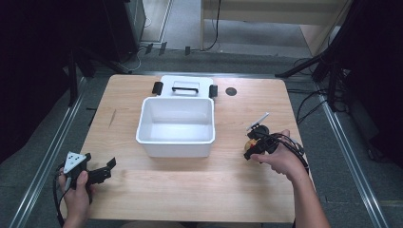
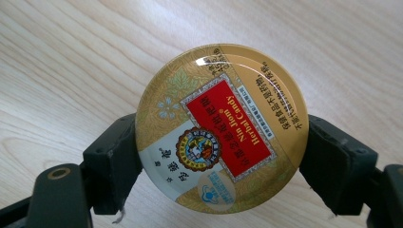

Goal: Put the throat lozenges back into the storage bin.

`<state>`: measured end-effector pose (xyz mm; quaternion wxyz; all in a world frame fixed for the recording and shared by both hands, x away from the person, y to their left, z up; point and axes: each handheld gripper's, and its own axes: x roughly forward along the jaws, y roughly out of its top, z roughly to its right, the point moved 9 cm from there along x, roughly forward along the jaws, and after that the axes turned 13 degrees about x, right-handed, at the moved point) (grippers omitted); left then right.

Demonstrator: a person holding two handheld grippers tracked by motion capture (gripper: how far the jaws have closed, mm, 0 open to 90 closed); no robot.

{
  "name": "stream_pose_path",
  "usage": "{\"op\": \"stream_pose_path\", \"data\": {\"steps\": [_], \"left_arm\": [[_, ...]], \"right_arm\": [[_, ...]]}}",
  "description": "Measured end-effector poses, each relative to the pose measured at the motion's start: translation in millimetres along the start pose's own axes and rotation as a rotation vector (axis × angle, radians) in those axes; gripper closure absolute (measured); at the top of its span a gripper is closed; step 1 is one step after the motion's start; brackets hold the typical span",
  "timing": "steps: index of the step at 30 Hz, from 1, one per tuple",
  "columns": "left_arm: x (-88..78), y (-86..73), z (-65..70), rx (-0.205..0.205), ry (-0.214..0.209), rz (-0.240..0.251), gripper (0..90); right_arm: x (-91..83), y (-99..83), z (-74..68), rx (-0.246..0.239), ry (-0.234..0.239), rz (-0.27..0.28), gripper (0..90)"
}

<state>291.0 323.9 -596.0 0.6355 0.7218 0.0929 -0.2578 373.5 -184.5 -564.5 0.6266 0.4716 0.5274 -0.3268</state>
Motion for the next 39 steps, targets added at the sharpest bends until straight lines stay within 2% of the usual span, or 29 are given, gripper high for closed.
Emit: {"op": "stream_pose_path", "data": {"steps": [14,21,29,39], "left_arm": [[0.0,0.1,0.1,-0.001,-0.004,0.001,0.0],[-0.1,0.1,0.0,-0.003,-0.005,0.002,0.0],[-0.2,0.0,-0.1,-0.003,-0.006,0.002,0.0],[-0.4,-0.3,0.1,-0.001,-0.009,0.0,0.0]], "right_arm": [[-28.6,27.4,-13.6,-0.001,0.032,0.047,20.6],[-44.1,41.6,-24.0,-0.032,0.035,0.061,20.6],[-49.8,51.7,-32.1,-0.03,0.048,0.064,20.6],[-59.0,67.6,-45.2,-0.058,0.057,0.075,20.6]]}}
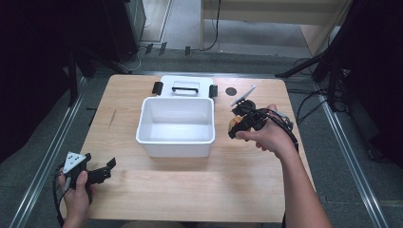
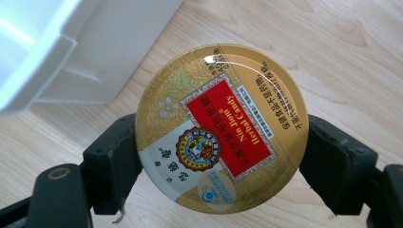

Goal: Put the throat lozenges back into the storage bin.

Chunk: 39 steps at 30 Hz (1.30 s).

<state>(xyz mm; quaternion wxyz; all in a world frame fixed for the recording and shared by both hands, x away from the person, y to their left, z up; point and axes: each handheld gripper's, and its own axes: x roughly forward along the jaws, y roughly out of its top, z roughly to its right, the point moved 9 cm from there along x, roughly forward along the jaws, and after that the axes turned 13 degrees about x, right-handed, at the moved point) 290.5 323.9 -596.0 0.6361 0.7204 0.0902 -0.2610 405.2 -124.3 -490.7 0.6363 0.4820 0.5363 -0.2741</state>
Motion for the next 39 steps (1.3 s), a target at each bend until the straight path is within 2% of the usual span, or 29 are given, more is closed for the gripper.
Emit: {"op": "stream_pose_path", "data": {"steps": [9,12,17,23,39], "left_arm": [[-0.1,0.0,0.0,-0.001,0.0,0.001,0.0],[-0.3,0.0,0.0,0.0,-0.001,0.0,0.0],[0.0,0.3,0.0,-0.008,0.0,0.004,0.0],[0.1,0.4,0.0,-0.011,0.0,0.004,0.0],[0.0,0.4,-0.2,-0.011,-0.005,0.005,0.0]], "right_arm": [[-9.6,12.1,-6.9,-0.01,0.004,0.02,20.6],[-12.1,13.9,-11.0,0.012,0.026,0.014,20.6],[-13.4,16.8,-12.3,0.019,0.027,0.015,20.7],[-19.7,24.1,-18.1,0.002,0.027,0.024,20.7],[-26.8,44.6,-49.1,-0.058,0.045,0.042,20.7]]}}
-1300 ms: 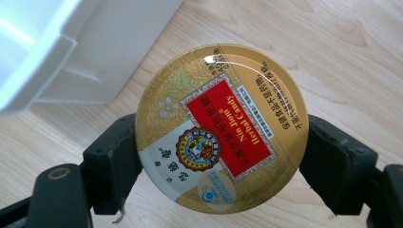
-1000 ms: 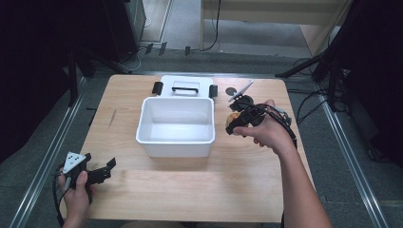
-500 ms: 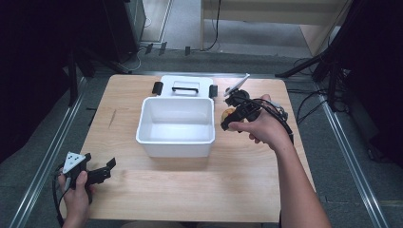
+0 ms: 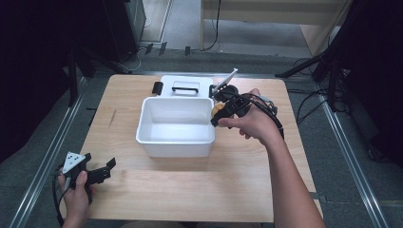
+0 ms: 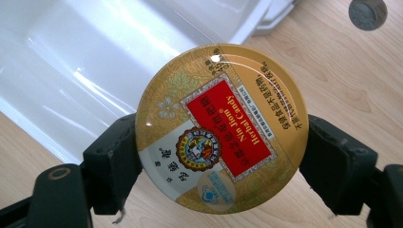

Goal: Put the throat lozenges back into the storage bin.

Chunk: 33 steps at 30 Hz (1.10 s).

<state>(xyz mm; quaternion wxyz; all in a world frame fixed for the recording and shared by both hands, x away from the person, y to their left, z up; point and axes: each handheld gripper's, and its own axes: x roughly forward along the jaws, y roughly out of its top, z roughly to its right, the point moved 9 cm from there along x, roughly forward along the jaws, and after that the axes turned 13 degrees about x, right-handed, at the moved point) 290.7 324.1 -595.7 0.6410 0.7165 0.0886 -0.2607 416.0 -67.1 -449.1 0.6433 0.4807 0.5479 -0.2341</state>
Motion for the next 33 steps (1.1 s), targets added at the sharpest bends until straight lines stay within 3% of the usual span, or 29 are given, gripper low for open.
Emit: {"op": "stream_pose_path", "data": {"steps": [11,17,28,33], "left_arm": [[0.1,0.0,0.2,0.0,-0.002,0.0,0.0],[0.1,0.0,0.2,0.0,-0.003,0.0,0.0],[0.5,0.1,0.4,-0.001,-0.006,0.002,0.0],[0.5,0.2,0.4,-0.002,-0.006,0.004,0.0]], "right_arm": [[2.5,15.2,-23.2,-0.073,-0.004,0.017,20.6],[8.5,22.1,-40.3,-0.15,-0.012,0.024,20.6],[20.0,29.3,-54.4,-0.199,-0.002,0.025,20.6],[32.6,28.9,-59.5,-0.29,-0.007,0.018,20.6]]}}
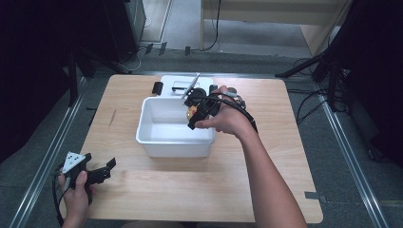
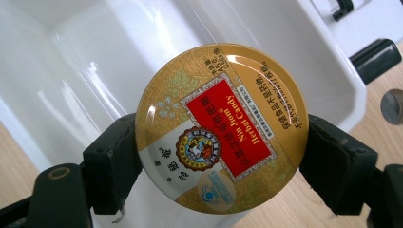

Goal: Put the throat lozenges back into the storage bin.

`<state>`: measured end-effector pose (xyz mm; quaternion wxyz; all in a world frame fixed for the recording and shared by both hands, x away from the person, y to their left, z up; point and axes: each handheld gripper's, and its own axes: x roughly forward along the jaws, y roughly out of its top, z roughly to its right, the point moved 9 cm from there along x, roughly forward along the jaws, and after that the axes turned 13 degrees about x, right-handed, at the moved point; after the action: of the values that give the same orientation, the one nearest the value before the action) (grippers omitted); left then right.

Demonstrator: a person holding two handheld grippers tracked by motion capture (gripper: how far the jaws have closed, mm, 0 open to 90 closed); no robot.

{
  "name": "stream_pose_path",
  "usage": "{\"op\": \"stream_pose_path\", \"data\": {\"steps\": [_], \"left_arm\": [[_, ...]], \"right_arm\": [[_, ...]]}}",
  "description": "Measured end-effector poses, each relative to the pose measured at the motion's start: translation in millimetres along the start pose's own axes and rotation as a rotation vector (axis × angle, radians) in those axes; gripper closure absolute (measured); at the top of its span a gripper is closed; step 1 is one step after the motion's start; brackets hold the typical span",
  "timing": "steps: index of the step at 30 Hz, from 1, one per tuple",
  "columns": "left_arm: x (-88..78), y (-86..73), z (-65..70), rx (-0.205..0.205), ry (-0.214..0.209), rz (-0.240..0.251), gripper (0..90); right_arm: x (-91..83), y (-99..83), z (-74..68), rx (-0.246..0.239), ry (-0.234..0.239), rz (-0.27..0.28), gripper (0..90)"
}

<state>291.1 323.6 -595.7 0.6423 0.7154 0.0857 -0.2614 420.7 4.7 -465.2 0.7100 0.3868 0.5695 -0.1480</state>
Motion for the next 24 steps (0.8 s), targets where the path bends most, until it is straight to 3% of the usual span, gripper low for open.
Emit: {"op": "stream_pose_path", "data": {"steps": [9,12,24], "left_arm": [[0.0,0.0,0.1,0.0,-0.002,0.001,0.0],[-0.2,-0.3,0.5,0.0,-0.006,-0.003,0.0],[-0.1,-0.5,0.7,0.004,-0.009,-0.007,0.0]], "right_arm": [[14.3,-1.9,2.0,-0.06,0.007,-0.001,20.5],[24.0,-6.5,1.7,-0.1,-0.005,-0.004,20.4],[46.5,-18.8,4.7,-0.132,-0.019,-0.045,20.4]]}}
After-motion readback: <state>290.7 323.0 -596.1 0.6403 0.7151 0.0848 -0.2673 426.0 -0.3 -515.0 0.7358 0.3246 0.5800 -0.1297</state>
